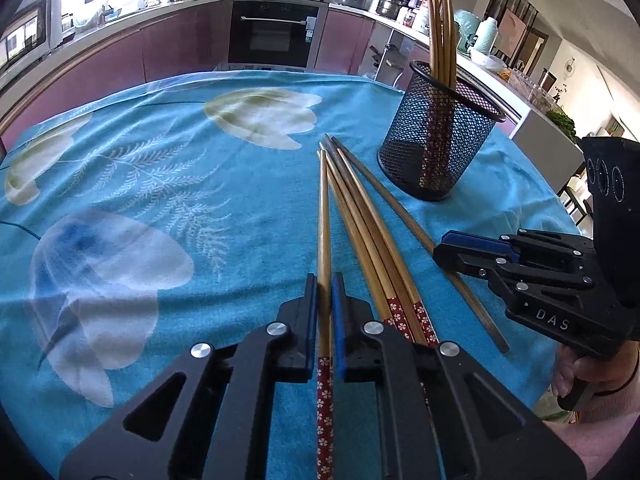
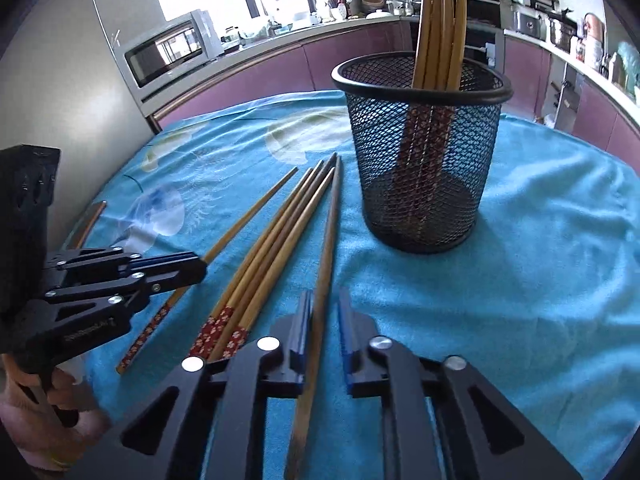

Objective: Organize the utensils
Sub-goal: 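Withdraw both tools and move them toward the remaining chopsticks, then grasp a chopstick with the right tool while the left tool grasps another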

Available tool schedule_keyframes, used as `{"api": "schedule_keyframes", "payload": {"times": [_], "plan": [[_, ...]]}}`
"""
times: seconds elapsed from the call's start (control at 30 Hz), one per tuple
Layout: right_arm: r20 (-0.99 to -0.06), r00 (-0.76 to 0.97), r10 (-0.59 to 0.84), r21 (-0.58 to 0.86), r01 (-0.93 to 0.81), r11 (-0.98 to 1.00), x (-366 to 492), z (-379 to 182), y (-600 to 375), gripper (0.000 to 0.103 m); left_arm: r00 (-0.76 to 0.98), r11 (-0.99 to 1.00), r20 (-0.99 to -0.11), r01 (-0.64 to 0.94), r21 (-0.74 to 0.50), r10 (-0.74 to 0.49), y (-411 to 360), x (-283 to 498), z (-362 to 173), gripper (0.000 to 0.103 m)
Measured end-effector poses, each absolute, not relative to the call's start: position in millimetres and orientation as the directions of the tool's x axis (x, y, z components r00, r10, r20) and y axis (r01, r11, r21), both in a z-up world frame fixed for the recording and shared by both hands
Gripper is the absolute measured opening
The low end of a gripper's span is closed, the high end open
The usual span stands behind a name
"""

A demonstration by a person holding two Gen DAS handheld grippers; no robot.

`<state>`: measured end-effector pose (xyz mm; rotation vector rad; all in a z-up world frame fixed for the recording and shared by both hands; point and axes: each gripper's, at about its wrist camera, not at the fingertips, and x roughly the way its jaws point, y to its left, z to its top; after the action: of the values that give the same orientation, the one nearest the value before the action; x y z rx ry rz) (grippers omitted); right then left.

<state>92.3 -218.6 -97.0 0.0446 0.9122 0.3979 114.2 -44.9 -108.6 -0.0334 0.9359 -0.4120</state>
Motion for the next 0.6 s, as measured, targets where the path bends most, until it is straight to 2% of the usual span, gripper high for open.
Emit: {"api": "schedule_keyframes", "payload": {"times": [0.07, 0.13, 0.43, 0.6], "plan": [[-0.761, 0.548, 0.347, 0.190, -0.323, 0.927, 95, -99, -216, 0.016, 0.522, 0.921, -0.773, 0.332, -0.206, -0.361, -45, 113, -108, 0.008], [-0.756, 0.549, 0.357, 0.200, -0.325, 0.924, 96, -100, -217, 0.007, 0.519, 0.919, -0.773, 0.334, -0.211, -0.366, -45, 113, -107, 0.008], [-0.696, 0.553, 0.458, 0.305, -0.350, 0.886, 87, -92, -229, 0.006, 0.515, 0.909, -0.762, 0.341, -0.239, -0.394, -42, 107, -104, 0.008], [-0.712, 0.515, 0.478, 0.304, -0.387, 0.870, 84, -94, -220, 0.006, 0.498, 0.904, -0.769, 0.348, -0.248, -0.402, -44, 107, -107, 0.008]]}}
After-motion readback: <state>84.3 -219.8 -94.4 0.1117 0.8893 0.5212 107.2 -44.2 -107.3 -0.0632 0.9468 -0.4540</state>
